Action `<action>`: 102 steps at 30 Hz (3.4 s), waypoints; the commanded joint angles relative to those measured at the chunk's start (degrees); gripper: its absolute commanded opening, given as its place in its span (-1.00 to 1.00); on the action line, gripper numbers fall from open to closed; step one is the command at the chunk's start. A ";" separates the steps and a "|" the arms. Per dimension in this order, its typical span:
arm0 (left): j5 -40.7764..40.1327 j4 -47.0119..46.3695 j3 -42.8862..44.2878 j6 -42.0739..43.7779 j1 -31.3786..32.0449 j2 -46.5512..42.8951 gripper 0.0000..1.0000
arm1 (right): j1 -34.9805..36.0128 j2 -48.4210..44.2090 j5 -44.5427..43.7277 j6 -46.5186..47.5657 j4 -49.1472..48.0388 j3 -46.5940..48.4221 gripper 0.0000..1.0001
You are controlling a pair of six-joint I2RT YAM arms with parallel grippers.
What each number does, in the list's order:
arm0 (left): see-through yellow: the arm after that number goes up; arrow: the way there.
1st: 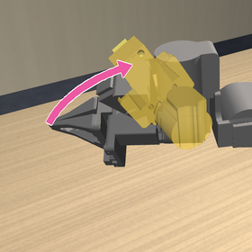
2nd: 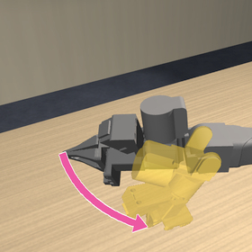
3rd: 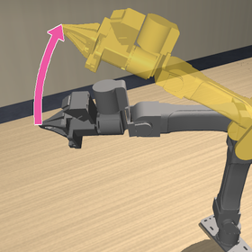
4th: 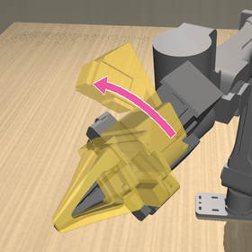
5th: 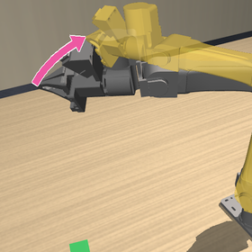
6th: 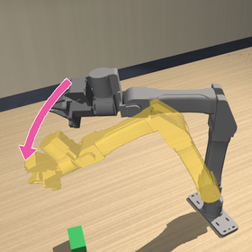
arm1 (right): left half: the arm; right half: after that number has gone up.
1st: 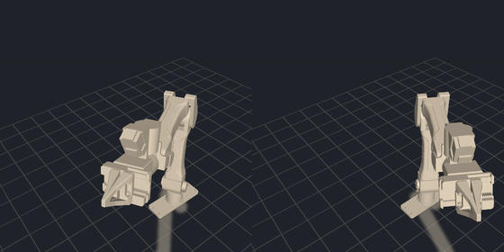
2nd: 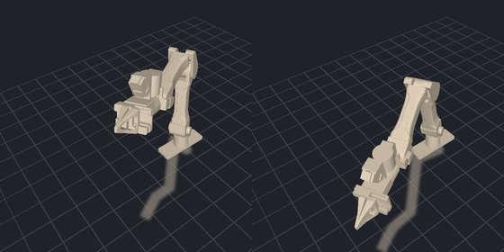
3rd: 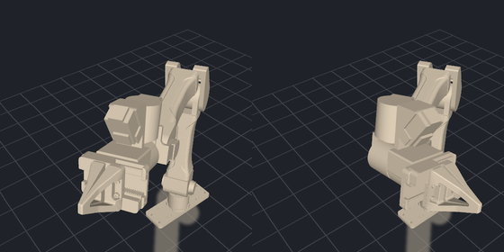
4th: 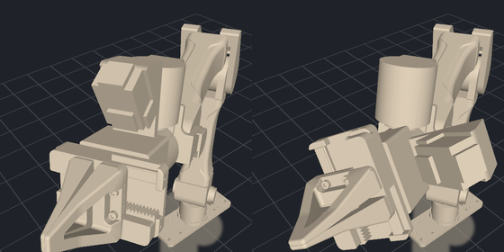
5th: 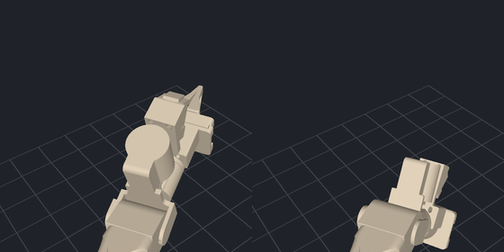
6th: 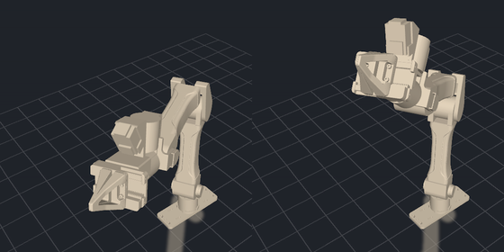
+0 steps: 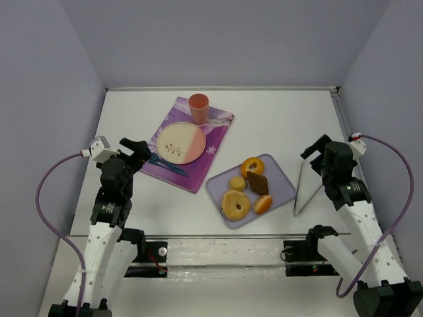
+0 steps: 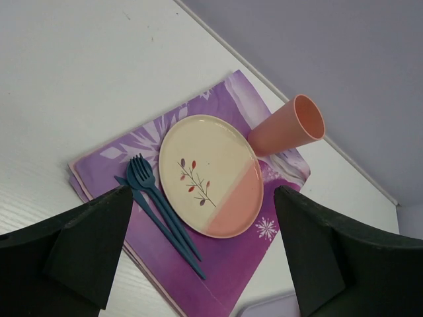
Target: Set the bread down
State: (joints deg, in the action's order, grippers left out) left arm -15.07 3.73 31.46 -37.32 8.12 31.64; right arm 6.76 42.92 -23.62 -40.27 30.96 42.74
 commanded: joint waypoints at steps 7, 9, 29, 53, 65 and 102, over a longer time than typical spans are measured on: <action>0.04 -3.02 -0.61 1.11 -0.47 0.09 0.98 | 0.00 1.63 -2.49 -0.41 6.02 0.32 1.00; 0.22 -3.02 -0.53 1.11 -0.47 0.18 0.98 | 0.00 3.47 -2.84 -1.56 11.80 1.90 0.99; 0.22 -3.37 -1.14 0.93 -0.47 -1.67 0.98 | -0.61 21.58 6.04 -6.22 23.71 1.73 1.00; 2.06 -6.19 -1.49 1.64 -0.47 1.67 0.98 | -8.87 40.93 12.36 -0.77 0.51 -3.45 0.58; 1.89 -6.10 -1.67 1.55 -0.47 0.71 0.98 | -8.87 28.30 6.13 3.35 5.94 -0.39 -0.32; 5.31 -7.07 -2.02 1.46 -0.47 0.27 0.98 | 10.37 10.70 43.74 14.26 46.64 19.30 0.02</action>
State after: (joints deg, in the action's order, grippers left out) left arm -10.31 -0.60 30.33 -36.82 8.12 33.08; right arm 16.60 53.10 17.47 -27.62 73.32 58.92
